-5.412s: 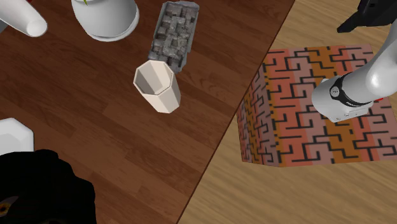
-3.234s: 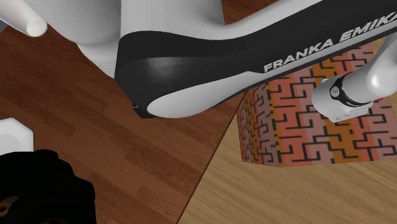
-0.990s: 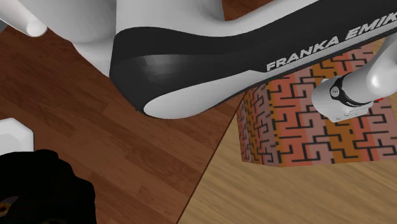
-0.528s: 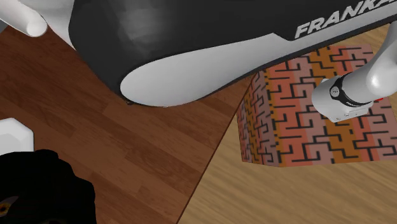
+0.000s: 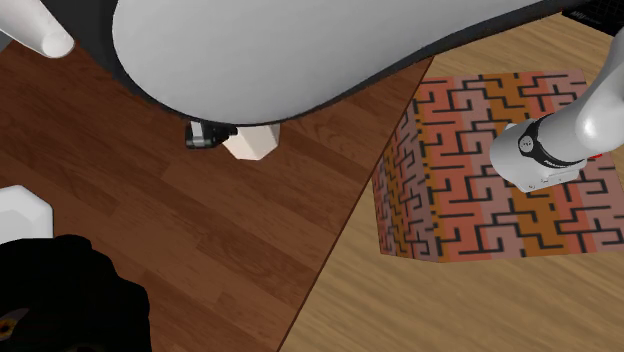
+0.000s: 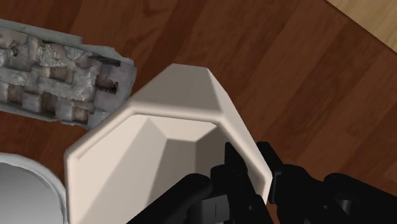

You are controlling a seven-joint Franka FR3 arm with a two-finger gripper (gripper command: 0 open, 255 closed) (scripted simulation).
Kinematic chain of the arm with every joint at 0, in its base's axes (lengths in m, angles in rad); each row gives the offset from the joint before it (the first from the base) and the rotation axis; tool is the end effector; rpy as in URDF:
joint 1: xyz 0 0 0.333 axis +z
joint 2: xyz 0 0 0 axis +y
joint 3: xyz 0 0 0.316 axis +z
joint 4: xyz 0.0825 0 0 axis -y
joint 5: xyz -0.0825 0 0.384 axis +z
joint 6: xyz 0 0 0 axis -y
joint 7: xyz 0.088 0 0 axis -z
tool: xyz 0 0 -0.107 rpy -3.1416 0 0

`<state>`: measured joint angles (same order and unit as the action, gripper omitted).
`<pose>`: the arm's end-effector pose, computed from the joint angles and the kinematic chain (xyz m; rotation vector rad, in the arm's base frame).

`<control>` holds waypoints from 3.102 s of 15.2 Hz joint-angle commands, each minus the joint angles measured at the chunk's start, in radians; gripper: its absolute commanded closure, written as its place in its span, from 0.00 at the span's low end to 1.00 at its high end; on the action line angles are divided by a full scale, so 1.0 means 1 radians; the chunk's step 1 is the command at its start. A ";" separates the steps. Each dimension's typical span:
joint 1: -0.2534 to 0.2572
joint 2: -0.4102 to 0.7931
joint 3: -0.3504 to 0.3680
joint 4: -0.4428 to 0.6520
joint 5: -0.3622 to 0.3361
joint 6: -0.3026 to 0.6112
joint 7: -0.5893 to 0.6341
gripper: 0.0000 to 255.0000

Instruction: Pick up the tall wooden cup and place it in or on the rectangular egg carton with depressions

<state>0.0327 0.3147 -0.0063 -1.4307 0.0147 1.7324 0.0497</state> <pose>0.6551 0.0192 0.5144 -3.1292 0.0398 0.0211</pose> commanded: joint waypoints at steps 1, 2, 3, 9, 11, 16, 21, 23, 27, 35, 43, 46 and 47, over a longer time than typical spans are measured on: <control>-0.020 -0.013 -0.010 0.000 0.002 -0.012 -0.029 1.00; -0.033 -0.019 -0.017 0.000 0.004 -0.019 -0.050 1.00; -0.047 -0.024 -0.024 0.002 0.006 -0.026 -0.070 1.00; -0.128 -0.033 -0.068 0.043 0.016 -0.078 -0.194 1.00; -0.156 -0.027 -0.083 0.069 0.020 -0.100 -0.236 1.00; -0.230 0.009 -0.118 0.166 0.032 -0.163 -0.340 1.00; -0.261 0.021 -0.132 0.162 0.037 -0.147 -0.384 1.00; -0.259 0.014 -0.132 0.124 0.037 -0.116 -0.384 1.00; -0.257 0.003 -0.131 0.055 0.035 -0.058 -0.385 1.00; -0.253 -0.002 -0.130 -0.061 0.035 0.053 -0.386 1.00; -0.252 0.008 -0.129 -0.153 0.038 0.156 -0.389 1.00; -0.252 0.011 -0.129 -0.165 0.038 0.170 -0.389 1.00; -0.252 0.011 -0.129 -0.165 0.038 0.170 -0.389 1.00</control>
<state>-0.2190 0.3261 -0.1348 -1.5951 0.0530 1.9007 -0.3391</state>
